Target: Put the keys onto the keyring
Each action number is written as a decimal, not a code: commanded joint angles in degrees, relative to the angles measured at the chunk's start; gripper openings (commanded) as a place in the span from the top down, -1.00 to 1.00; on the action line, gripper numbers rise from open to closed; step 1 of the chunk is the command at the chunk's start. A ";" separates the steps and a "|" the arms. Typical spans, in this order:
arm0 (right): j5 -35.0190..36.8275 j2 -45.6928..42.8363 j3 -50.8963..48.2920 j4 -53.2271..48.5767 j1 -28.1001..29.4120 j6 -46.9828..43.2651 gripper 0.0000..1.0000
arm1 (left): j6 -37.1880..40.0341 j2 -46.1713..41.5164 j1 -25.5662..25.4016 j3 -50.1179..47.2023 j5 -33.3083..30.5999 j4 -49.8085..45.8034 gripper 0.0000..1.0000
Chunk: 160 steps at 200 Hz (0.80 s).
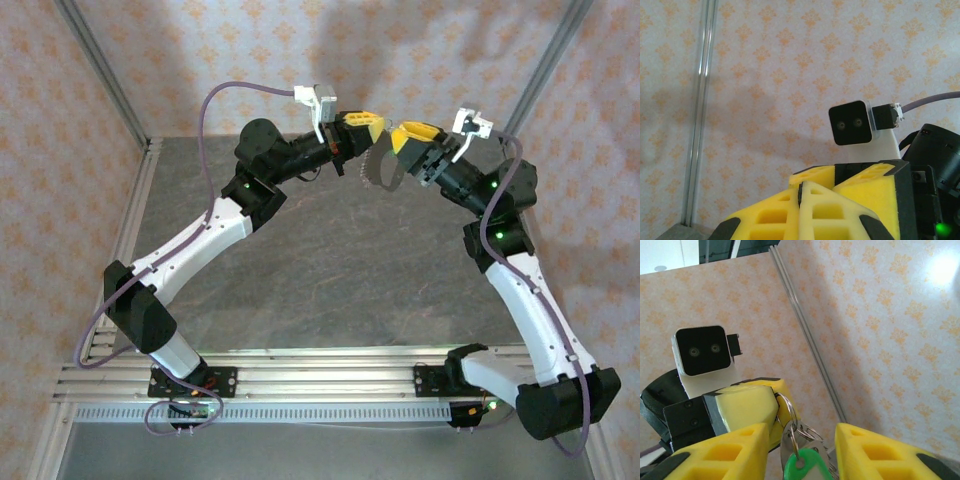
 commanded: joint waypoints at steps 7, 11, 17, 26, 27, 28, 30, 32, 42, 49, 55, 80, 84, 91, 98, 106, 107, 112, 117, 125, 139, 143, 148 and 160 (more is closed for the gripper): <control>-3.98 0.38 2.11 4.74 -0.31 1.64 0.39 | -0.59 -1.55 -0.38 1.76 1.50 2.49 1.00; -4.32 0.47 2.11 4.83 -0.27 1.73 0.41 | -0.52 -1.52 -0.38 1.76 1.53 2.50 1.00; -4.86 0.66 2.20 4.83 -0.25 1.85 0.47 | -0.45 -1.55 -0.40 1.76 1.53 2.50 1.00; -5.29 0.75 2.11 4.81 -0.25 1.86 0.55 | -0.49 -1.52 -0.38 1.85 1.50 2.45 1.00; -5.37 0.75 2.05 4.83 -0.23 1.84 0.58 | -0.50 -1.57 -0.38 1.81 1.51 2.43 1.00; -5.37 0.71 2.03 4.88 -0.27 1.86 0.60 | -0.46 -1.54 -0.38 1.83 1.48 2.46 1.00; -5.43 0.74 2.03 4.91 -0.24 1.82 0.62 | -0.43 -1.53 -0.38 1.80 1.52 2.44 1.00; -5.52 0.75 1.96 4.92 -0.27 1.86 0.65 | -0.38 -1.57 -0.38 1.82 1.46 2.48 1.00; -5.80 0.71 1.78 4.92 -0.27 1.85 0.80 | -0.39 -1.55 -0.45 1.77 1.44 2.39 1.00; -5.89 0.74 1.61 5.01 -0.27 1.81 0.91 | -0.42 -1.52 -0.38 1.76 1.44 2.33 1.00; -6.06 0.66 1.45 5.09 -0.26 1.87 0.99 | -0.40 -1.52 -0.42 1.71 1.44 2.45 1.00; -6.50 0.48 0.89 5.23 -0.27 1.84 1.00 | -0.38 -1.57 -0.38 1.76 1.44 2.46 1.00; -6.59 0.48 0.80 5.23 -0.28 1.82 1.00 | -0.39 -1.52 -0.38 1.76 1.39 2.41 1.00; -6.89 0.49 0.58 5.34 -0.25 1.95 1.00 | -0.42 -1.52 -0.38 1.71 1.36 2.41 1.00; -7.31 0.57 0.40 5.60 -0.23 2.19 1.00 | -0.37 -1.55 -0.42 1.68 1.29 2.49 1.00; -7.94 0.64 0.20 5.64 -0.21 2.35 1.00 | -0.38 -1.59 -0.38 1.68 1.27 2.50 1.00; -7.97 0.65 0.19 5.63 -0.17 2.37 1.00 | -0.35 -1.60 -0.38 1.68 1.27 2.50 1.00; -8.24 0.75 0.09 5.62 -0.02 2.41 1.00 | -0.40 -1.52 -0.38 1.68 1.27 2.50 1.00; -8.31 0.83 -0.04 5.46 0.08 2.35 1.00 | -0.43 -1.52 -0.38 1.67 1.27 2.66 1.00; -8.36 0.83 -0.25 5.16 0.25 2.25 1.00 | -0.57 -1.45 -0.40 1.59 1.27 2.80 1.00; -8.28 0.92 -0.61 4.05 0.58 1.49 1.00 | -0.84 -1.44 -0.38 1.50 1.18 3.02 1.00; -8.18 0.95 -0.74 3.69 0.69 1.24 1.00 | -0.86 -1.45 -0.38 1.50 1.26 3.05 1.00; -8.01 0.96 -0.87 3.38 0.78 0.97 1.00 | -0.90 -1.47 -0.38 1.48 1.26 3.18 1.00; -7.75 1.13 -1.29 2.97 0.97 0.63 1.00 | -1.03 -1.46 -0.38 1.59 1.26 3.15 1.00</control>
